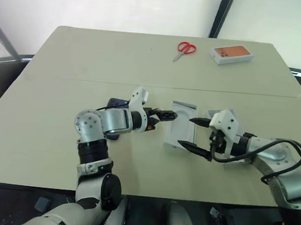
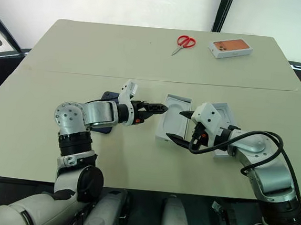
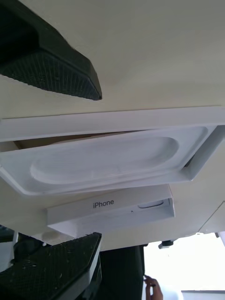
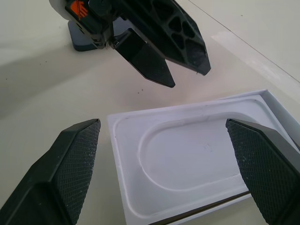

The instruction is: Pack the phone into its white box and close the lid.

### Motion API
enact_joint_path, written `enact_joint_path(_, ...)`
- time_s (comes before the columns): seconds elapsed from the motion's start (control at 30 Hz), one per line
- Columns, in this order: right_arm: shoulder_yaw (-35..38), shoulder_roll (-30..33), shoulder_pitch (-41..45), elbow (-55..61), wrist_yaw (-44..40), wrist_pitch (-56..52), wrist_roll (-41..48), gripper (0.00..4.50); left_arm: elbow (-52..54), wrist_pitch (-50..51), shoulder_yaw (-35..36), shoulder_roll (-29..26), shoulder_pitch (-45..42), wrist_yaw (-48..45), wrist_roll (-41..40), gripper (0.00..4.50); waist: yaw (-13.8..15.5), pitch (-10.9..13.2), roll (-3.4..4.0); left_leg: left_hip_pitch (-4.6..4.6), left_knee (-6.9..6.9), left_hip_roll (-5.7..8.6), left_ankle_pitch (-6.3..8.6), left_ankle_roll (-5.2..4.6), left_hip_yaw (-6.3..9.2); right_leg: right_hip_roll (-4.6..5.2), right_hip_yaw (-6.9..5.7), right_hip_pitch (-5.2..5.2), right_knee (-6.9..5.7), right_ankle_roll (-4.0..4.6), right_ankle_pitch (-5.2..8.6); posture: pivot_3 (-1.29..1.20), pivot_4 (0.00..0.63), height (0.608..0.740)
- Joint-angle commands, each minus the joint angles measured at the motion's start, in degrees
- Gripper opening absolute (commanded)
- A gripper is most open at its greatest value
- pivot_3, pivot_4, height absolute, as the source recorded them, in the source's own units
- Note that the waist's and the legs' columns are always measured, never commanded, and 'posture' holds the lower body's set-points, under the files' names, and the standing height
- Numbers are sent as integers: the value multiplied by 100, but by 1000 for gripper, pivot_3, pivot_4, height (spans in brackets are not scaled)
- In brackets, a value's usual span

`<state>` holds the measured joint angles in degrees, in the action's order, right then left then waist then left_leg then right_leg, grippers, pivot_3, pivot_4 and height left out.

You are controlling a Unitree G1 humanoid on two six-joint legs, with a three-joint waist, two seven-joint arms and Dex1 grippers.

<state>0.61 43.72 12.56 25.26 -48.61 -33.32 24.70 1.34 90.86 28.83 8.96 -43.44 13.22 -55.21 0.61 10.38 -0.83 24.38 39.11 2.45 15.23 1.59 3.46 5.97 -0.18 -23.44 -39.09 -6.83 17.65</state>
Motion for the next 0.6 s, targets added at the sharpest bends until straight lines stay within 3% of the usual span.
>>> enact_joint_path(0.03,3,-22,213,84,50,97,-56,4500,552,-83,173,-403,141,-352,-179,4465,-16,0,0,0,0,-1,0,0,0,-1,0,0,0,0,0,0,150,697)
enact_joint_path(0.07,-17,-21,246,84,55,89,-71,4500,661,-140,143,-542,202,-448,-164,4465,-36,0,1,-1,-1,-2,0,1,-1,-1,0,-1,-1,0,0,0,150,697)
enact_joint_path(0.2,-481,-41,621,-221,243,230,-684,4500,1872,-2019,-1319,-2109,1237,-1895,912,4465,-142,-3,5,-7,-18,-10,-4,10,-2,-8,3,-5,-2,1,0,0,150,697)
enact_joint_path(0.23,-557,-64,704,-321,259,245,-769,4245,1994,-2370,-1659,-2472,1445,-2243,1137,4493,-127,-3,5,-7,-21,-11,-6,15,-3,-8,3,-6,-2,1,0,0,150,697)
enact_joint_path(0.33,-817,-148,1016,-611,349,117,-1018,3080,2229,-3708,-2349,-3369,2070,-3290,1872,4500,-78,-3,7,-5,-20,-5,-8,18,-1,-2,3,-3,2,3,0,0,150,697)
enact_joint_path(0.53,-1264,-495,1566,-1160,743,-256,-1562,24,2261,-5357,-2586,-4133,2952,-4507,2542,4500,-21,-3,7,-2,-20,-4,-5,13,-1,6,4,-4,12,5,0,0,150,697)
enact_joint_path(0.6,-1424,-582,1699,-1344,809,-329,-1756,24,2301,-5786,-2591,-4388,3325,-4942,2666,4500,-26,-2,10,-2,-22,-6,-5,13,-1,7,4,-6,12,6,0,0,150,697)
